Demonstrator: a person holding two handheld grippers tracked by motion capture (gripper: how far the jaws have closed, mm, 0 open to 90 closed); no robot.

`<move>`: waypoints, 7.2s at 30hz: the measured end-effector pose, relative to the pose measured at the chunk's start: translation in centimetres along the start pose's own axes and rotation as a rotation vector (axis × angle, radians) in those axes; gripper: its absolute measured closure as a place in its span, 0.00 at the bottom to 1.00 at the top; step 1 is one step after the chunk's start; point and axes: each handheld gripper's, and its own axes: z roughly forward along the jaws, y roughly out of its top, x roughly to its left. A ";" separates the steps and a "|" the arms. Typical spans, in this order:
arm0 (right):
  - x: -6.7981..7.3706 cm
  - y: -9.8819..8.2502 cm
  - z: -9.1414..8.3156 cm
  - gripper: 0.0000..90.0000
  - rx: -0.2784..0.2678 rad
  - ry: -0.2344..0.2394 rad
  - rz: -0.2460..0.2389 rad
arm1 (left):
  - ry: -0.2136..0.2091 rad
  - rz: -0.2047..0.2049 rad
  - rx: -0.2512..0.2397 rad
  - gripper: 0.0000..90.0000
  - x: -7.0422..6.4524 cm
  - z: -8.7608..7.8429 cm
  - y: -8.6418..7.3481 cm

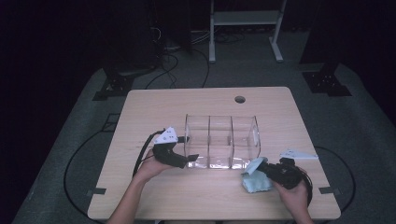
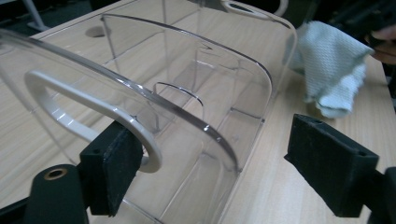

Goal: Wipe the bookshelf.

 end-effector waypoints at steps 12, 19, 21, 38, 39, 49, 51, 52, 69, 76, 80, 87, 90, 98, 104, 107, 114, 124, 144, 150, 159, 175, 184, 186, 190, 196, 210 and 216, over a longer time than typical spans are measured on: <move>-2.8 0.7 -1.4 0.93 -0.020 -0.056 0.024 | -0.017 0.038 0.006 0.48 -2.1 1.0 0.3; -2.9 1.3 -1.9 0.93 -0.043 -0.059 0.009 | -0.006 0.026 0.000 0.51 -2.4 1.2 0.4; -2.7 1.7 -2.2 0.93 -0.058 -0.063 -0.011 | -0.006 0.025 0.000 0.51 -2.5 1.2 0.3; -2.8 2.5 -1.5 0.93 -0.056 -0.091 -0.054 | 0.001 -0.001 -0.015 0.51 -3.3 0.7 -0.1; -2.9 2.4 -1.4 0.93 -0.057 -0.092 -0.051 | 0.003 -0.003 -0.016 0.51 -3.3 0.7 -0.1; -1.4 3.5 -2.8 0.93 -0.155 -0.122 -0.103 | 0.032 -0.012 -0.019 0.52 -3.4 0.3 -0.2; -1.3 3.7 -2.5 0.93 -0.157 -0.123 -0.111 | 0.036 -0.015 -0.022 0.52 -3.4 0.1 -0.4; -1.4 3.7 -2.3 0.93 -0.153 -0.120 -0.107 | 0.039 -0.014 -0.021 0.52 -3.4 0.1 -0.4; -1.3 4.8 -1.2 0.93 -0.167 -0.154 -0.136 | 0.058 -0.030 -0.022 0.51 -3.4 -0.2 -0.5; -2.3 3.7 0.5 0.93 -0.125 -0.150 -0.107 | 0.053 -0.036 -0.025 0.51 -3.5 -0.1 -0.6; -3.2 2.9 1.8 0.93 -0.077 -0.147 -0.074 | 0.054 -0.037 -0.024 0.51 -3.5 -0.1 -0.6; -2.7 3.5 1.3 0.93 -0.119 -0.144 -0.085 | 0.046 -0.037 -0.025 0.51 -3.6 0.0 -0.7; -3.4 2.6 2.4 0.93 -0.061 -0.148 -0.066 | 0.046 -0.036 -0.025 0.51 -3.5 0.0 -0.7; -3.1 3.0 2.1 0.93 -0.096 -0.145 -0.056 | 0.045 -0.032 -0.021 0.51 -3.4 -0.1 -0.7; -3.7 2.2 3.6 0.93 -0.025 -0.152 -0.045 | 0.050 -0.032 -0.020 0.51 -3.3 -0.2 -0.8; -4.0 1.8 4.2 0.93 0.008 -0.148 -0.029 | 0.054 -0.031 -0.019 0.51 -3.3 -0.3 -0.8; -2.8 3.2 3.4 0.93 -0.067 -0.150 -0.068 | 0.065 -0.033 -0.018 0.51 -3.4 -0.4 -0.9; -3.0 2.8 4.5 0.93 -0.006 -0.145 -0.066 | 0.058 -0.031 -0.015 0.51 -3.3 -0.5 -0.9; -4.2 2.2 5.3 0.92 0.056 -0.174 -0.053 | 0.068 -0.028 -0.016 0.51 -3.3 -0.7 -1.0; -3.0 3.4 3.7 0.92 -0.050 -0.173 -0.088 | 0.065 -0.028 -0.016 0.51 -3.3 -0.6 -1.0; -3.9 2.6 5.1 0.92 0.035 -0.162 -0.055 | 0.065 -0.027 -0.016 0.51 -3.2 -0.7 -1.1; -3.0 3.7 4.1 0.93 -0.025 -0.168 -0.102 | 0.068 -0.024 -0.010 0.51 -3.2 -0.7 -1.0; -4.1 2.6 5.3 0.92 0.050 -0.167 -0.069 | 0.067 -0.021 -0.006 0.50 -3.2 -0.7 -0.9; -3.7 3.0 4.7 0.93 0.016 -0.169 -0.087 | 0.066 -0.019 -0.005 0.50 -3.2 -0.7 -1.0; -2.8 4.0 3.7 0.92 -0.046 -0.162 -0.118 | 0.069 -0.018 -0.007 0.50 -3.2 -0.7 -1.0; -4.0 2.6 5.5 0.92 0.056 -0.171 -0.088 | 0.071 -0.017 -0.007 0.50 -3.2 -0.7 -1.0; -4.1 2.4 5.8 0.92 0.063 -0.156 -0.049 | 0.074 -0.013 -0.005 0.51 -3.3 -0.6 -1.0; -3.0 4.2 3.7 0.92 -0.039 -0.162 -0.093 | 0.072 -0.012 -0.005 0.50 -3.3 -0.6 -1.0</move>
